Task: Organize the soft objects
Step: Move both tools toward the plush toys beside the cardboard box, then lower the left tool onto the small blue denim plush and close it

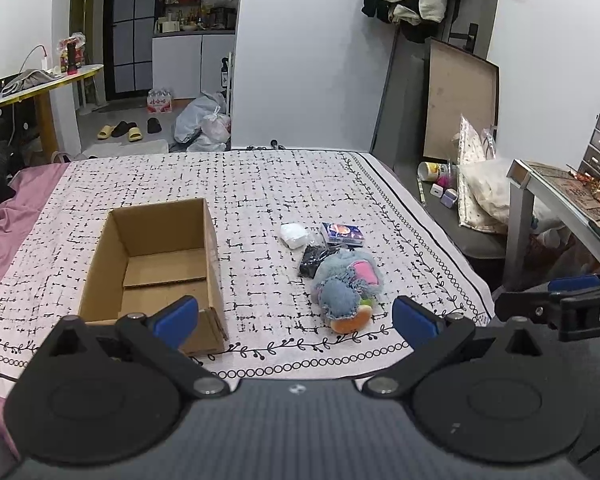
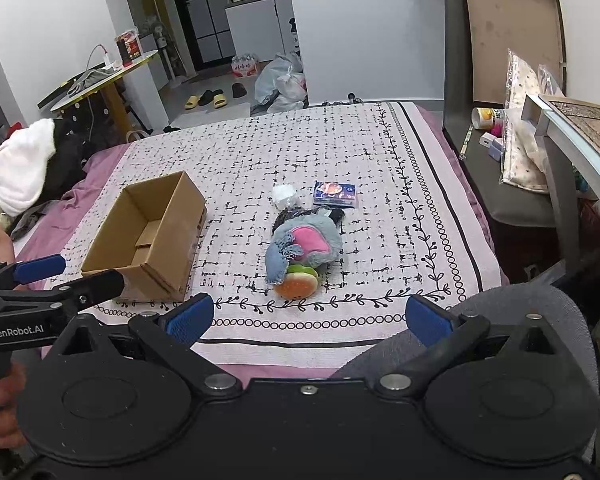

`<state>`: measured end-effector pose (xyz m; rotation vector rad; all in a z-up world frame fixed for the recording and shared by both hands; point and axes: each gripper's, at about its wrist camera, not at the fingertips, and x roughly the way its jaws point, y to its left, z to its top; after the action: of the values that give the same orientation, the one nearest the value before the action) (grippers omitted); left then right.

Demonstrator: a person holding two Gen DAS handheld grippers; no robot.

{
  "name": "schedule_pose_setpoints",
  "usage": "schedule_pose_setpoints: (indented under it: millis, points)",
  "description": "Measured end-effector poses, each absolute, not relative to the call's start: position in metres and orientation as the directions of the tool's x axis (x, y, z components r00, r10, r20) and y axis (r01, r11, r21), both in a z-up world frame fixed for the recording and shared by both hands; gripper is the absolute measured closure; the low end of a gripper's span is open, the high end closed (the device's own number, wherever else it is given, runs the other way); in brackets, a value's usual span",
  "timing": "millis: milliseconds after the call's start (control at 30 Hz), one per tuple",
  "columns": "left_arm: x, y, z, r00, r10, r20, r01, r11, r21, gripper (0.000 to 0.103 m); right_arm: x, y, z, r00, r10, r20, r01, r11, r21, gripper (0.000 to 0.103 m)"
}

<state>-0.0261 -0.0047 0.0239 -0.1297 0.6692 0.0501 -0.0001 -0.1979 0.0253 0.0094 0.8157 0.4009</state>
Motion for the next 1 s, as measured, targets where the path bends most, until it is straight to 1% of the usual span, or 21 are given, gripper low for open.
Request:
schedule_pose_setpoints:
  millis: [300, 533, 833, 1000]
  points:
    - [-0.022, -0.01, 0.023, 0.788, 0.008, -0.615, -0.08, 0.993, -0.09, 0.001, 0.007, -0.202, 0.02, 0.608, 0.368, -0.704, -0.356, 0.918, 0.173, 0.0]
    - [-0.013, -0.007, 0.016, 0.782, -0.013, -0.623, -0.09, 0.987, -0.134, 0.001, 0.017, -0.209, 0.016, 0.598, 0.395, -0.697, -0.361, 0.91, 0.206, 0.0]
    - [0.001, -0.013, 0.005, 0.786, 0.001, -0.618, -0.127, 0.979, -0.16, 0.001, 0.039, -0.218, 0.003, 0.578, 0.448, -0.682, -0.357, 0.89, 0.282, 0.0]
    - [0.013, -0.019, -0.002, 0.789, 0.019, -0.614, -0.138, 0.979, -0.148, 0.002, 0.057, -0.221, -0.007, 0.558, 0.477, -0.679, -0.346, 0.878, 0.332, 0.005]
